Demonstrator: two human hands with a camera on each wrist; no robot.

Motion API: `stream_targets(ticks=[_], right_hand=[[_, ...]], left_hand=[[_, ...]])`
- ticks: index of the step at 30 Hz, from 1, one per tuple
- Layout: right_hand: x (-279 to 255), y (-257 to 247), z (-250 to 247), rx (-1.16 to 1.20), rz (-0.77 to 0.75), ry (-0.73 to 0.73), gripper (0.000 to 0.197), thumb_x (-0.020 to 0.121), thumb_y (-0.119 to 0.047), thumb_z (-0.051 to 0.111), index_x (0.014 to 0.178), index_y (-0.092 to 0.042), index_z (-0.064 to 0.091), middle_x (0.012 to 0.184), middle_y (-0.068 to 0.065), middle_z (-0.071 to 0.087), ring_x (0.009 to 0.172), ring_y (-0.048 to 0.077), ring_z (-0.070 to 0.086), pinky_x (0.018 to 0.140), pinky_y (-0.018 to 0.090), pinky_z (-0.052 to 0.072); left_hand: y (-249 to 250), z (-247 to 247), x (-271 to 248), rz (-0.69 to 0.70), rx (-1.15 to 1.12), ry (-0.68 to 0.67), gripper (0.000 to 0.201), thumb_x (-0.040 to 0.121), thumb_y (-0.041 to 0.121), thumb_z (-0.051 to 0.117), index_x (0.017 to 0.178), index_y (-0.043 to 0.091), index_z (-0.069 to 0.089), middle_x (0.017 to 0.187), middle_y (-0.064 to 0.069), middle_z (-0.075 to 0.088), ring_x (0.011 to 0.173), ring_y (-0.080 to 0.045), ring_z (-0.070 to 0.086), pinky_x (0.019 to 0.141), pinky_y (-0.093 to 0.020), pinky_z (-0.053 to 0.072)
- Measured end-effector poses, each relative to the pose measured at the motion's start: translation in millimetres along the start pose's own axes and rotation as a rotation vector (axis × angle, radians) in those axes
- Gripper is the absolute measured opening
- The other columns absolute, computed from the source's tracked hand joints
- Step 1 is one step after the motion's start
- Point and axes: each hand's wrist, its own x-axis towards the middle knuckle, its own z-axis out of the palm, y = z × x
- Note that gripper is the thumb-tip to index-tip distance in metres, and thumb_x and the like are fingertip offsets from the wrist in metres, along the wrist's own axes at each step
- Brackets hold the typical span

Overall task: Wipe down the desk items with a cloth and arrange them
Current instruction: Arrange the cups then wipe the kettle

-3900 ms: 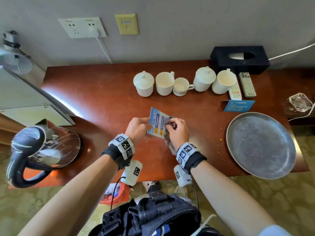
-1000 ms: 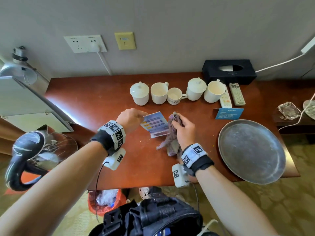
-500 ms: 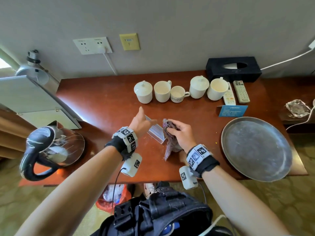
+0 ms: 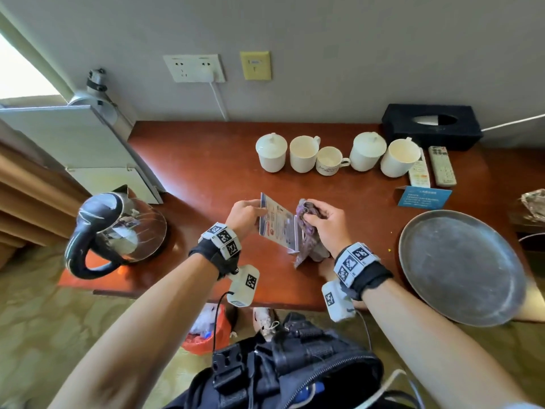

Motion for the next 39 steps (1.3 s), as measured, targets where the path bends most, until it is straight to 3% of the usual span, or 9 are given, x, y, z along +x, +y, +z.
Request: stream_targets(ticks=[5, 9, 13, 17, 21, 27, 35, 38, 39], right_hand=[[1.0, 0.9, 1.4, -0.028, 0.017, 0.043, 0.037, 0.087, -0.002, 0.067, 0.122, -0.014, 0.068, 0.111, -0.002, 0.072, 0.103, 0.011, 0.067, 0.095, 0.027, 0.053], [2.4, 2.6, 24.7, -0.095, 0.043, -0.005, 0.033, 0.086, -0.015, 0.067, 0.112, -0.036, 0.071, 0.115, -0.01, 0.071, 0.108, 0.009, 0.066, 0.097, 0.037, 0.054], [0.7, -10.8, 62.1, -0.149, -0.002, -0.075, 0.041, 0.094, -0.007, 0.059, 0.132, -0.022, 0.063, 0.135, -0.008, 0.062, 0.123, 0.008, 0.056, 0.107, 0.027, 0.046], [-2.2, -10.8, 78.4, -0.256, -0.046, -0.083, 0.044, 0.098, -0.006, 0.055, 0.14, -0.019, 0.055, 0.141, -0.004, 0.056, 0.129, 0.011, 0.052, 0.108, 0.022, 0.039], [7.4, 11.4, 70.3, -0.468, 0.076, -0.021, 0.044, 0.101, -0.012, 0.049, 0.142, -0.029, 0.053, 0.136, 0.004, 0.062, 0.118, 0.023, 0.061, 0.094, 0.019, 0.046], [17.6, 15.4, 65.1, -0.446, 0.156, -0.012, 0.038, 0.101, -0.018, 0.048, 0.135, -0.033, 0.058, 0.129, 0.0, 0.066, 0.109, 0.02, 0.064, 0.095, 0.039, 0.055], [-11.7, 8.1, 76.8, -0.329, -0.117, -0.095, 0.05, 0.1, -0.014, 0.055, 0.148, -0.02, 0.045, 0.154, -0.009, 0.04, 0.139, 0.002, 0.037, 0.101, -0.002, 0.028], [-6.6, 23.6, 72.2, -0.398, -0.112, -0.144, 0.051, 0.101, -0.012, 0.052, 0.15, -0.023, 0.042, 0.158, -0.012, 0.034, 0.139, 0.002, 0.038, 0.103, 0.008, 0.038], [-2.3, 27.4, 69.7, -0.417, -0.066, -0.157, 0.051, 0.103, -0.013, 0.05, 0.151, -0.026, 0.041, 0.159, -0.014, 0.031, 0.136, 0.004, 0.042, 0.095, 0.008, 0.045]], left_hand=[[-5.0, -5.7, 5.5, -0.036, -0.036, -0.022, 0.035, 0.1, -0.002, 0.042, 0.129, -0.002, 0.061, 0.115, -0.021, 0.067, 0.081, -0.021, 0.069, 0.053, -0.023, 0.056], [-11.5, -9.0, 7.7, -0.059, -0.095, 0.004, 0.034, 0.1, -0.002, 0.041, 0.128, -0.001, 0.061, 0.115, -0.022, 0.066, 0.078, -0.023, 0.069, 0.051, -0.026, 0.056], [-13.1, -3.2, 7.6, -0.033, -0.175, -0.01, 0.034, 0.098, -0.004, 0.044, 0.109, 0.014, 0.07, 0.104, -0.016, 0.072, 0.078, -0.025, 0.073, 0.059, -0.036, 0.061], [-11.8, -7.3, 8.4, -0.034, -0.221, 0.0, 0.041, 0.097, -0.006, 0.042, 0.099, 0.024, 0.07, 0.087, -0.006, 0.074, 0.069, -0.018, 0.074, 0.054, -0.03, 0.057], [-18.7, -14.8, 14.0, -0.05, -0.199, -0.003, 0.036, 0.099, -0.002, 0.043, 0.123, 0.012, 0.066, 0.11, -0.018, 0.07, 0.09, -0.029, 0.07, 0.052, -0.025, 0.055], [-19.2, -18.7, 16.3, -0.062, -0.257, -0.106, 0.04, 0.102, 0.002, 0.045, 0.14, 0.009, 0.056, 0.119, -0.018, 0.068, 0.097, -0.032, 0.07, 0.066, -0.036, 0.06], [-15.1, -17.4, 16.8, -0.059, -0.293, -0.136, 0.032, 0.099, -0.002, 0.046, 0.111, 0.015, 0.071, 0.099, -0.014, 0.073, 0.088, -0.032, 0.071, 0.081, -0.059, 0.058], [-17.2, -21.5, 17.4, -0.064, -0.251, -0.071, 0.032, 0.1, -0.001, 0.045, 0.122, 0.011, 0.066, 0.099, -0.009, 0.073, 0.084, -0.027, 0.072, 0.076, -0.048, 0.062], [-19.3, -23.7, 17.3, -0.074, -0.249, -0.043, 0.034, 0.101, -0.001, 0.045, 0.128, 0.011, 0.063, 0.103, -0.01, 0.072, 0.085, -0.025, 0.071, 0.072, -0.043, 0.062]])
